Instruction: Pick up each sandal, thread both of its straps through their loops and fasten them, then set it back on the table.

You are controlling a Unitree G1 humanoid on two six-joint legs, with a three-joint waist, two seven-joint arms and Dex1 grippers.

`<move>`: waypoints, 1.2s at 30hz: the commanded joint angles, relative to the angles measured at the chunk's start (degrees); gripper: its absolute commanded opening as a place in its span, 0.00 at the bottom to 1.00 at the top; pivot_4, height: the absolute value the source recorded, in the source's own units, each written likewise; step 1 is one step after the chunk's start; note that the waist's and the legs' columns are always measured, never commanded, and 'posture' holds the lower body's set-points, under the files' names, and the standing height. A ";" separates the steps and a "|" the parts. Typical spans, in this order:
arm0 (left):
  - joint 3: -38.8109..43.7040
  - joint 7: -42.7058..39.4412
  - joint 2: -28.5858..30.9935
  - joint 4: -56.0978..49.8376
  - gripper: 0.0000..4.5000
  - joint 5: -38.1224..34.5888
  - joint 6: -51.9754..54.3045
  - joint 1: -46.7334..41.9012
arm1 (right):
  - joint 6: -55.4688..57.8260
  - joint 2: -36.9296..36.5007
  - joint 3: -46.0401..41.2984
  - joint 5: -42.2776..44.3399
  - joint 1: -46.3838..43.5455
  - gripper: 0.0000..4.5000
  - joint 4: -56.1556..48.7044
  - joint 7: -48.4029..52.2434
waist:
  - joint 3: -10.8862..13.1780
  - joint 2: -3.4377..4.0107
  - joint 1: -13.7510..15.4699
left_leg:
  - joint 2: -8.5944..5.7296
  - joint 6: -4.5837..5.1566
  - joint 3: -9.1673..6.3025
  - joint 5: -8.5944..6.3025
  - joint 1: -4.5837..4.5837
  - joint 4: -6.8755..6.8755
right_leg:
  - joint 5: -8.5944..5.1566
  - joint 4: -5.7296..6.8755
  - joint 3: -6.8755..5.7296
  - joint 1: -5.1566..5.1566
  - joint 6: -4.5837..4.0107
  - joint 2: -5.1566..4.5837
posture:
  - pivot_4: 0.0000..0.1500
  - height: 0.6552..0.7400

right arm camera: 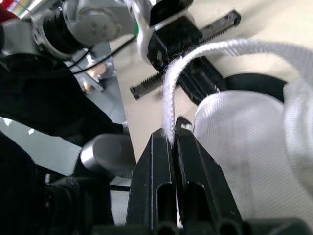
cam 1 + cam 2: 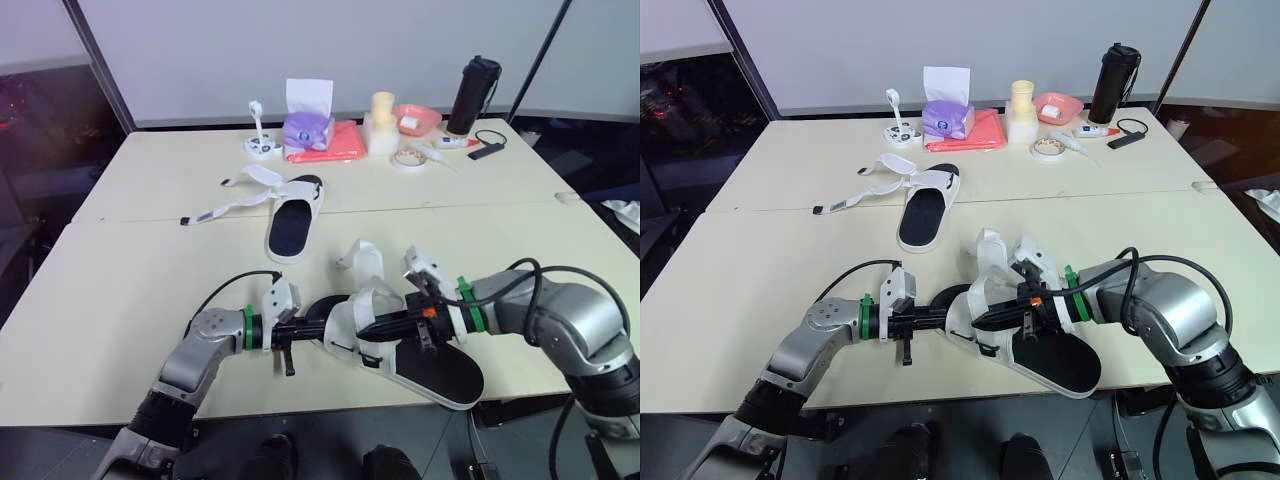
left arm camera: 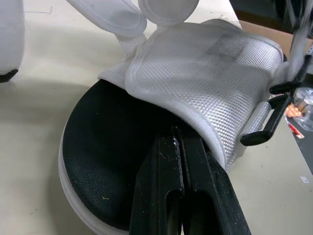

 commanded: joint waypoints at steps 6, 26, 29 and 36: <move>-1.35 0.06 -0.13 0.65 0.00 0.45 -0.20 -0.01 | -4.08 -2.59 2.45 -4.55 3.52 0.01 -2.35 -1.89 | -0.02 0.02 0.02 | 0.00 0.00 0.01 0.00 0.02 0.04 | 0.00 0.00 0.01 0.03 0.00 0.00 | 1.00 1.00; -1.35 0.35 -0.89 1.90 0.00 0.37 -0.89 -0.89 | 1.51 -15.05 -18.63 4.88 18.85 1.00 -17.25 -3.74 | -0.01 0.00 0.28 | 0.02 0.01 0.03 0.00 -0.03 0.07 | -0.01 -0.05 -0.02 0.06 -0.02 -0.02 | 1.00 1.00; -1.20 0.51 -1.10 2.16 0.00 0.31 -1.02 -1.00 | 1.60 -13.85 -19.81 4.41 24.59 1.00 -19.49 -7.12 | -0.01 -0.01 0.16 | 0.01 0.01 0.06 0.00 -0.05 0.11 | -0.02 -0.05 -0.02 0.07 -0.02 -0.03 | 1.00 1.00; -1.12 0.47 -1.14 2.02 0.00 0.04 -0.73 -1.02 | 2.84 -9.72 -21.51 10.26 27.20 1.00 -23.11 -12.08 | 0.00 -0.01 0.16 | 0.05 0.01 0.03 0.00 -0.05 0.25 | -0.04 -0.05 -0.01 0.13 -0.06 -0.03 | 1.00 1.00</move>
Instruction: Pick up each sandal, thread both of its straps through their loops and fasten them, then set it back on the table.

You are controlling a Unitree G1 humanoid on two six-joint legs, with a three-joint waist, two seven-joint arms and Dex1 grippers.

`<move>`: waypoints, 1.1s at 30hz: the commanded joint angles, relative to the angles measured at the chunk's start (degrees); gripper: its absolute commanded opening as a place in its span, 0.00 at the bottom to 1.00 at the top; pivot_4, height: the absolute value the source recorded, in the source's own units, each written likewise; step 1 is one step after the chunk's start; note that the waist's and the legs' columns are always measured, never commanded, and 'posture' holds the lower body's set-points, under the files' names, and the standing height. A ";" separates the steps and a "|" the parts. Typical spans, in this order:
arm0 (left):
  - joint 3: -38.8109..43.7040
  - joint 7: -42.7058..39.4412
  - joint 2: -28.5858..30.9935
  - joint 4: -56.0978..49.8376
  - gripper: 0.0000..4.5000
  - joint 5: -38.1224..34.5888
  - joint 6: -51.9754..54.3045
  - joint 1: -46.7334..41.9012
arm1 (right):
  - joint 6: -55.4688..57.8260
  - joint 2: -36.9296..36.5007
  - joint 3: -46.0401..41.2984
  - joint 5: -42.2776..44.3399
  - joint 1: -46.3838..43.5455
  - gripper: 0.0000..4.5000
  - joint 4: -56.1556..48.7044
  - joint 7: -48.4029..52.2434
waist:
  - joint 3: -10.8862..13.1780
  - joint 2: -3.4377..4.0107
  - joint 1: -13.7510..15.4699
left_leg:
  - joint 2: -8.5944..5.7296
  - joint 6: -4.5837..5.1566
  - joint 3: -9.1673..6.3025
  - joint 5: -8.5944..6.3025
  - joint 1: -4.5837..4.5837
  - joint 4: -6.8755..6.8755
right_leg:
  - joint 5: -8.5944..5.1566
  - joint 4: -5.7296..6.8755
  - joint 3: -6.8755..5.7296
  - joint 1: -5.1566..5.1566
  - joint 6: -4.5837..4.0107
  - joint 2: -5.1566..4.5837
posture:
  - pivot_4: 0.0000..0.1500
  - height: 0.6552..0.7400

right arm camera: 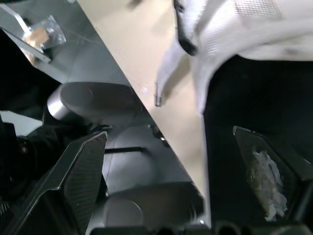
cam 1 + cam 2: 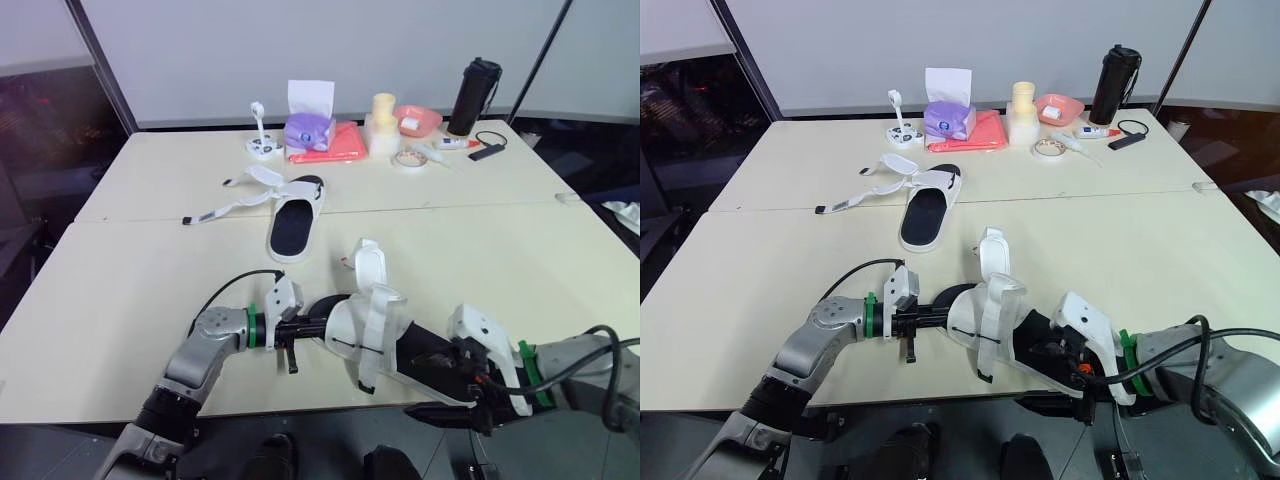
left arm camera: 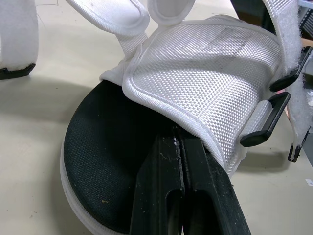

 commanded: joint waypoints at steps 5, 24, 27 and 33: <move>-0.93 -0.05 -0.19 -0.55 0.00 0.11 0.58 0.13 | 3.21 1.50 -3.71 11.52 -1.16 1.00 -2.63 -3.34 | 0.01 -0.01 0.02 | 0.01 0.01 -0.04 0.00 0.00 -0.01 | -0.01 -0.01 -0.01 0.02 -0.01 0.00 | 1.00 1.00; -0.70 1.35 -0.61 -3.44 0.00 -0.40 3.25 0.58 | -0.51 6.30 13.88 5.27 -6.02 1.00 7.73 -9.46 | 0.00 -0.01 0.01 | -0.02 0.02 -0.11 -0.01 0.00 -0.01 | -0.07 -0.06 -0.01 0.03 -0.13 0.00 | 1.00 1.00; -0.56 1.75 -0.56 -3.73 0.00 -0.51 3.41 0.67 | -3.77 6.49 15.11 1.43 -6.52 1.00 10.20 -9.01 | 0.00 -0.01 -0.05 | -0.02 0.02 -0.11 -0.01 0.00 0.01 | -0.03 -0.06 -0.01 0.03 -0.06 0.00 | 1.00 1.00; -0.52 2.38 -0.79 -4.06 0.00 -0.52 3.60 0.79 | -7.08 7.15 14.61 -1.49 -8.78 1.00 13.87 -7.55 | 0.00 -0.01 -0.09 | 0.00 0.02 -0.09 0.00 0.08 0.07 | -0.04 -0.06 0.00 0.12 -0.18 0.01 | 1.00 1.00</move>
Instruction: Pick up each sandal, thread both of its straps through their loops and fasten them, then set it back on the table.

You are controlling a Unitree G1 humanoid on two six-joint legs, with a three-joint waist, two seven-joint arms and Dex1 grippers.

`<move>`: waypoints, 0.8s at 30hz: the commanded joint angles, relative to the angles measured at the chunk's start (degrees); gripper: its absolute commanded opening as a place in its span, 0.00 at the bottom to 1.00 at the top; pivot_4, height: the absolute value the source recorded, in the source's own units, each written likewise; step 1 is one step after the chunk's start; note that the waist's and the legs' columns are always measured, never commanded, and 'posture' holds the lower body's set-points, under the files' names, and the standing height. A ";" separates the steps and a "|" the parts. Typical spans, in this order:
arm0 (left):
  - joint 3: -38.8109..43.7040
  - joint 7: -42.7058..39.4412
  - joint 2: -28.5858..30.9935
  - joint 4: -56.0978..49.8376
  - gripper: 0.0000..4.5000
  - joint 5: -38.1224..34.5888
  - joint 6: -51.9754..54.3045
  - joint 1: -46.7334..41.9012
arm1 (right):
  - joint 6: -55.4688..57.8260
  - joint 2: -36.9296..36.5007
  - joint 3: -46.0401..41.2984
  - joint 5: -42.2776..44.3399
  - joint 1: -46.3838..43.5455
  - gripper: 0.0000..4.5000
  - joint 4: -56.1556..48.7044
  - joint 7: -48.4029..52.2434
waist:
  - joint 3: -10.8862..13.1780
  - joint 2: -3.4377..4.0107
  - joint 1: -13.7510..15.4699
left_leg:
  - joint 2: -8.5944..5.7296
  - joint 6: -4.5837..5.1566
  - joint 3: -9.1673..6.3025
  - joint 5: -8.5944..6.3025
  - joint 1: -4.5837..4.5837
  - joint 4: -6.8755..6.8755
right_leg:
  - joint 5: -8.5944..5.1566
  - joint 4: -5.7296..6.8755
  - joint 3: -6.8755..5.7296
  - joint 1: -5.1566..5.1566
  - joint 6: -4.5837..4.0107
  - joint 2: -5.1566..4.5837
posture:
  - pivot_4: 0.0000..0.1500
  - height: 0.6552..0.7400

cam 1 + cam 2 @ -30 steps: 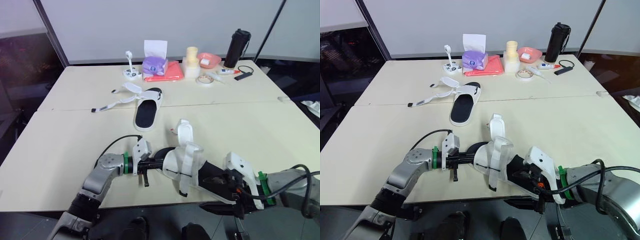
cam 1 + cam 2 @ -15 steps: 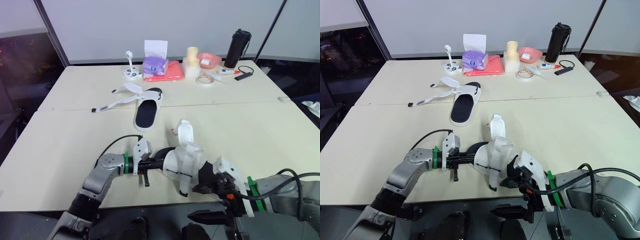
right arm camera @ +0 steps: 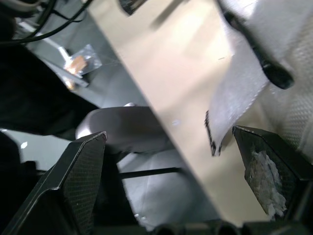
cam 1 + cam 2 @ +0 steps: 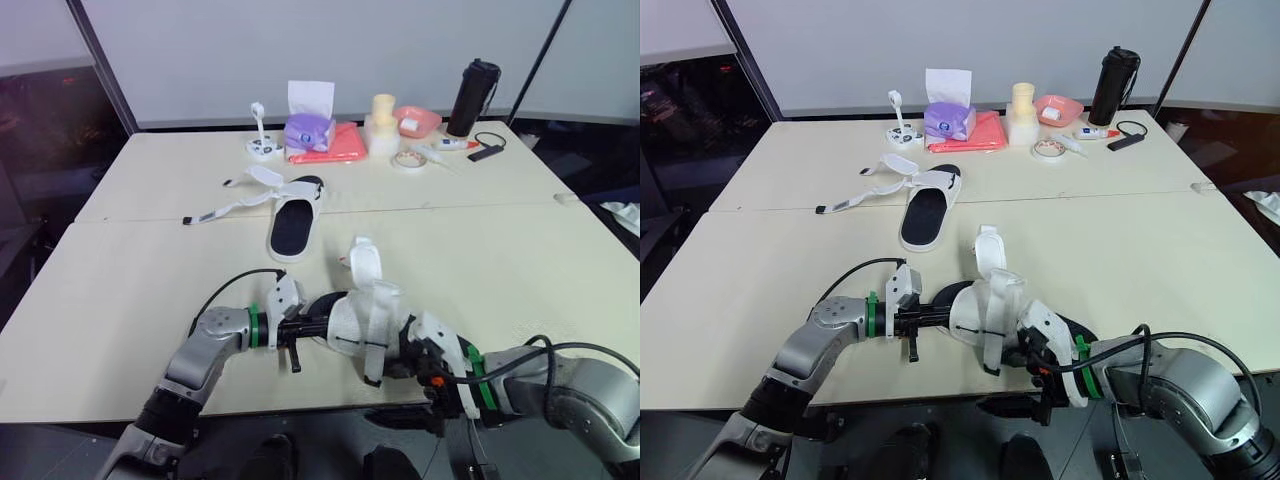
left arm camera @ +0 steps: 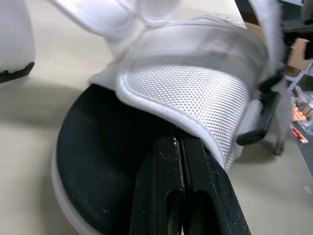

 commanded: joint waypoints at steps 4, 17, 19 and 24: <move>-0.57 0.52 -0.55 -1.47 0.00 -0.34 0.03 0.46 | -1.52 1.41 -2.01 -2.33 -2.99 1.00 3.65 0.02 | 0.00 0.00 0.00 | 0.00 0.00 -0.01 0.00 0.00 -0.02 | 0.01 0.00 0.00 -0.02 0.01 0.00 | 1.00 1.00; -0.53 1.19 -1.19 -1.58 0.00 -0.29 -0.17 0.42 | 1.05 6.39 -4.33 -0.48 -6.77 0.82 10.16 0.38 | 0.02 0.02 -0.02 | -0.01 0.00 0.00 0.00 -0.04 -0.07 | 0.07 0.00 0.02 -0.10 0.13 0.01 | 1.00 1.00; -0.54 1.25 -1.27 -1.57 0.00 -0.26 -0.19 0.39 | 1.22 6.56 -4.40 -0.68 -6.84 0.63 10.32 0.71 | 0.02 0.02 -0.02 | -0.01 0.00 0.00 0.00 -0.05 -0.08 | 0.07 0.00 0.02 -0.11 0.14 0.01 | 1.00 1.00; -0.46 1.29 -1.35 -1.16 0.00 -0.26 -0.40 0.18 | 1.88 5.62 -4.73 -0.26 -6.79 0.05 9.85 2.54 | 0.02 0.02 0.01 | -0.03 0.00 0.00 0.00 -0.07 -0.09 | 0.07 0.00 0.02 -0.12 0.15 0.01 | 1.00 1.00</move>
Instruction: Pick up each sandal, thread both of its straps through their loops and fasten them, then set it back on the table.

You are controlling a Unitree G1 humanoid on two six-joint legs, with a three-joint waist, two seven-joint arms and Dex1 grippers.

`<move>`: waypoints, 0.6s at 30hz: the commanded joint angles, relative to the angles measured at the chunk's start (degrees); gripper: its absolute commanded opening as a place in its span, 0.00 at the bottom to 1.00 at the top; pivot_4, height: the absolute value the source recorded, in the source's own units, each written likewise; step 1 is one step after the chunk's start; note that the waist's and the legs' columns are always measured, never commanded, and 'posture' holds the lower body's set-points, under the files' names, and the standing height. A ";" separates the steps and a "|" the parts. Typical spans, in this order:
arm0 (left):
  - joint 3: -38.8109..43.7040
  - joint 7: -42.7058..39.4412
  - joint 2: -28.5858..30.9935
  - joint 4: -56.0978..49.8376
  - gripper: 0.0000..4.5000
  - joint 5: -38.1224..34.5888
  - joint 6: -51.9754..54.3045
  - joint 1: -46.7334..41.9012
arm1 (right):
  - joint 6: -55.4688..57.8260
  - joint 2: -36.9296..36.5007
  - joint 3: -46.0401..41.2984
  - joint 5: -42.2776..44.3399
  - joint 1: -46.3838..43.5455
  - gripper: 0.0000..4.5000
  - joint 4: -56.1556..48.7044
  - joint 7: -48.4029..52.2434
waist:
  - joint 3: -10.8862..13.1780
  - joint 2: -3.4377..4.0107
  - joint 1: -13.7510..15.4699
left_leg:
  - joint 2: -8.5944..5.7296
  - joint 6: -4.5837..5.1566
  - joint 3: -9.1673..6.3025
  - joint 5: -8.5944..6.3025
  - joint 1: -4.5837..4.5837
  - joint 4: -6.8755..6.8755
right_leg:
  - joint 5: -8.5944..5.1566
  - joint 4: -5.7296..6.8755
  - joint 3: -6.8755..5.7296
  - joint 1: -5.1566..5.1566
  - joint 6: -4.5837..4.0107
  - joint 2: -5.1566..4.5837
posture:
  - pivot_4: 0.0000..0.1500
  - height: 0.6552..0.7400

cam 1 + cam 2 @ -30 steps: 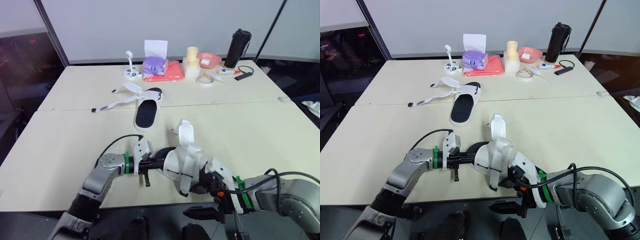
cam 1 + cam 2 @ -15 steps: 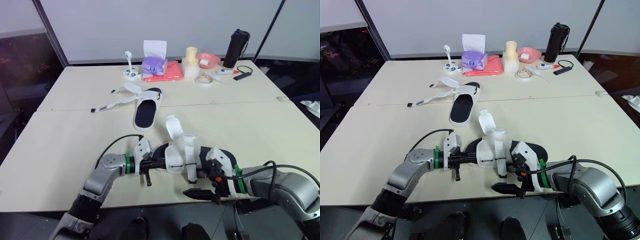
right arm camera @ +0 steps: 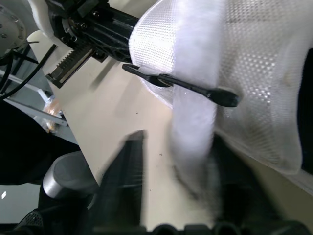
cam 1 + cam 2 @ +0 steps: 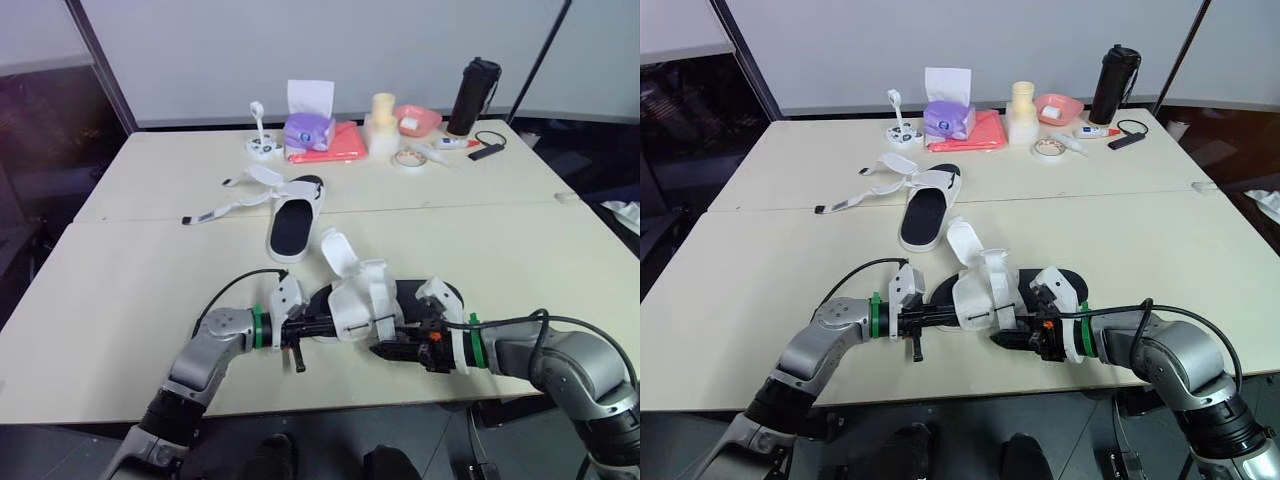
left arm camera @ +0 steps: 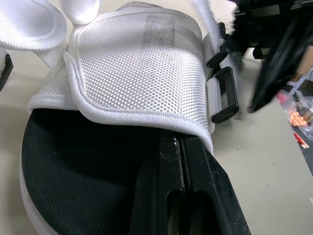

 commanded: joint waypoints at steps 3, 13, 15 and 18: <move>-0.29 0.28 -0.28 -0.96 0.00 -0.29 -0.56 0.03 | 1.12 -1.49 -2.08 1.90 -0.18 0.01 -2.03 2.88 | 0.00 0.00 -0.01 | 0.00 0.00 -0.01 0.00 -0.04 0.00 | 0.00 0.01 -0.01 -0.05 0.01 0.00 | 1.00 1.00; -0.33 0.50 -0.67 -0.41 0.00 -0.12 -1.05 -0.32 | 1.47 -3.58 0.26 0.89 4.19 0.01 -4.43 5.31 | 0.00 0.00 -0.02 | -0.02 0.01 0.01 0.00 -0.23 0.01 | 0.03 0.02 -0.01 -0.23 0.05 0.00 | 1.00 1.00; -0.36 0.54 -0.69 -0.51 0.00 -0.12 -1.06 -0.29 | 1.34 -3.70 0.64 0.54 4.81 0.01 -4.43 5.57 | 0.00 0.00 -0.02 | -0.02 0.01 0.03 0.00 -0.23 0.02 | 0.03 0.02 -0.03 -0.23 0.05 0.00 | 1.00 1.00; -0.35 0.58 -0.68 -0.62 0.00 -0.12 -1.05 -0.25 | 1.32 -3.69 1.04 0.10 5.25 0.01 -4.15 5.98 | 0.00 0.00 -0.03 | -0.02 0.01 0.03 0.00 -0.23 0.03 | 0.03 0.03 -0.03 -0.22 0.05 0.00 | 1.00 1.00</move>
